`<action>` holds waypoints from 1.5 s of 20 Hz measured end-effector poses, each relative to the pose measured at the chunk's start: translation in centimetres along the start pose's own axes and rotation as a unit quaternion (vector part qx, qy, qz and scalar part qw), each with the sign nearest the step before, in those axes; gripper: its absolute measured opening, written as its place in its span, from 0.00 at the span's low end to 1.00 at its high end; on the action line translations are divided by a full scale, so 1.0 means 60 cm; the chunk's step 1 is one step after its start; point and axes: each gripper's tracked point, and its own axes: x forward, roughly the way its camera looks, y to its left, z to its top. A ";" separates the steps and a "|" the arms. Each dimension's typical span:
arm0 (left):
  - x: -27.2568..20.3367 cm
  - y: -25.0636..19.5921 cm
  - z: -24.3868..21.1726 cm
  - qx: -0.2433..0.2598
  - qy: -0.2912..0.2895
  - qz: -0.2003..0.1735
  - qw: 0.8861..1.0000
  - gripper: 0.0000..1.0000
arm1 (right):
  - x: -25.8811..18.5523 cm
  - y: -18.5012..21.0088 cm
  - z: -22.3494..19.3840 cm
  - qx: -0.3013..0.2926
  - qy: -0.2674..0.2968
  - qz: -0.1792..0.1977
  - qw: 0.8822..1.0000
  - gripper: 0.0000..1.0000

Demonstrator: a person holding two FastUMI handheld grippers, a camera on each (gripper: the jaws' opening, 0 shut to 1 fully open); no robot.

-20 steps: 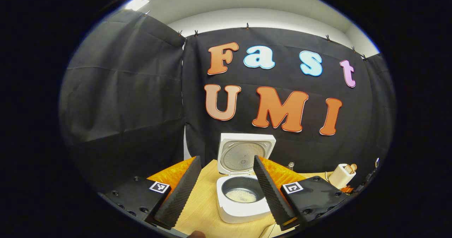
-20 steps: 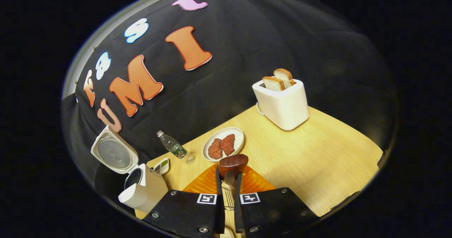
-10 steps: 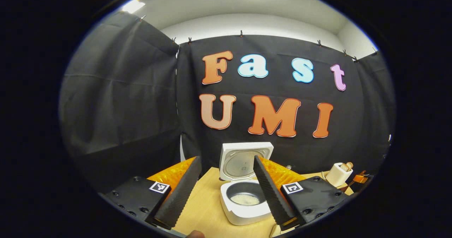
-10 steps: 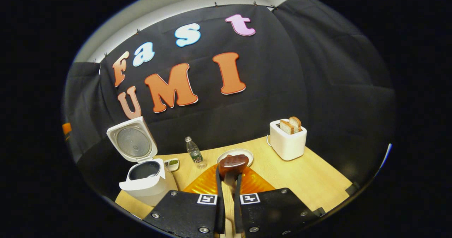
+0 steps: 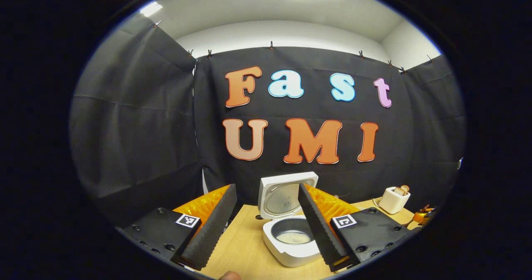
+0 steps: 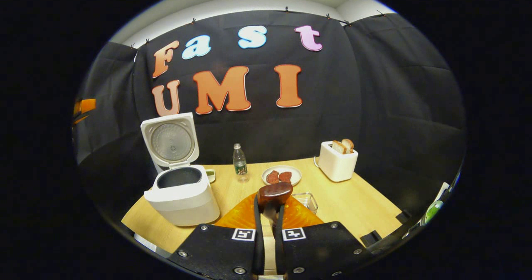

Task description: Close the left gripper, press the button to open the rice cooker; take a wooden spoon from the chopstick holder with the right hand, scoop a spoonful of rice and pour it into the rice cooker, then put the wooden spoon back into the chopstick holder.

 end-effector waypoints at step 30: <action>0.001 0.035 -0.061 0.004 0.046 -0.015 0.999 1.00 | 0.019 0.049 -0.208 0.196 0.138 -0.031 0.970 0.10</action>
